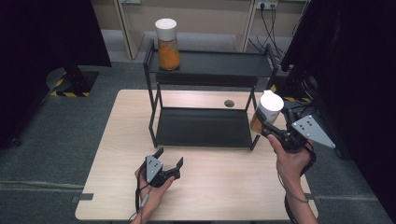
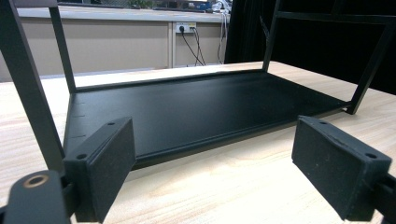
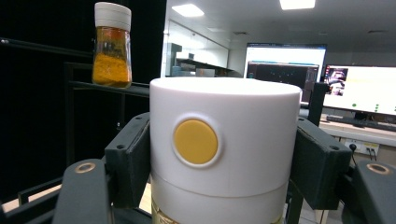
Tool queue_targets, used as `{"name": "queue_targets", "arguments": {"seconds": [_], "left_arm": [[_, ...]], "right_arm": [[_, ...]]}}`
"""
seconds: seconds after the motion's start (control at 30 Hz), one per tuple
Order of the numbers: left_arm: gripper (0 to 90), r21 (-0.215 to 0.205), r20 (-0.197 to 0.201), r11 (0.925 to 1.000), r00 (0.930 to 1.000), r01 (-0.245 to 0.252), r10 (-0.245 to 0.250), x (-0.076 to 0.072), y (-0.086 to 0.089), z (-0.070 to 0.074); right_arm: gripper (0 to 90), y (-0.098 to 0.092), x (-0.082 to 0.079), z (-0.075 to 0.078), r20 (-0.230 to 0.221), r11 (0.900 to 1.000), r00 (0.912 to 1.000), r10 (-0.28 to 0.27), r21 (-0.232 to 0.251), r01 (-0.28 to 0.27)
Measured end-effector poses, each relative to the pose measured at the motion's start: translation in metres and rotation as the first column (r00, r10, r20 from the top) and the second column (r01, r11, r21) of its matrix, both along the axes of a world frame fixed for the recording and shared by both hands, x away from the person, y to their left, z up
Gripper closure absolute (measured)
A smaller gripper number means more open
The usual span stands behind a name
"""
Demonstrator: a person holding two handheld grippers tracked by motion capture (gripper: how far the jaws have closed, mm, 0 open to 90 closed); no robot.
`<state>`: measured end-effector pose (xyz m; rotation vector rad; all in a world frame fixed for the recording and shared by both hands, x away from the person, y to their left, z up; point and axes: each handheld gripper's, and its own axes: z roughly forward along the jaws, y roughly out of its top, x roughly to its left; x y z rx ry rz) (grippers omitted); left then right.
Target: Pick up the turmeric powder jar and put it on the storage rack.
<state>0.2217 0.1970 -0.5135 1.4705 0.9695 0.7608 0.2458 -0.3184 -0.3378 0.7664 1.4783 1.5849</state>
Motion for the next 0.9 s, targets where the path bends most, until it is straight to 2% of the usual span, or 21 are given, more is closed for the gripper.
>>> {"name": "queue_targets", "arguments": {"seconds": [0.9], "left_arm": [[13.5,0.011,0.005,0.9999,1.0000,0.003,-0.003,-0.001,-0.001,0.000]], "right_arm": [[30.7,0.008,0.018,0.029,0.034,1.000,0.9994,-0.010,0.015,0.009]]}}
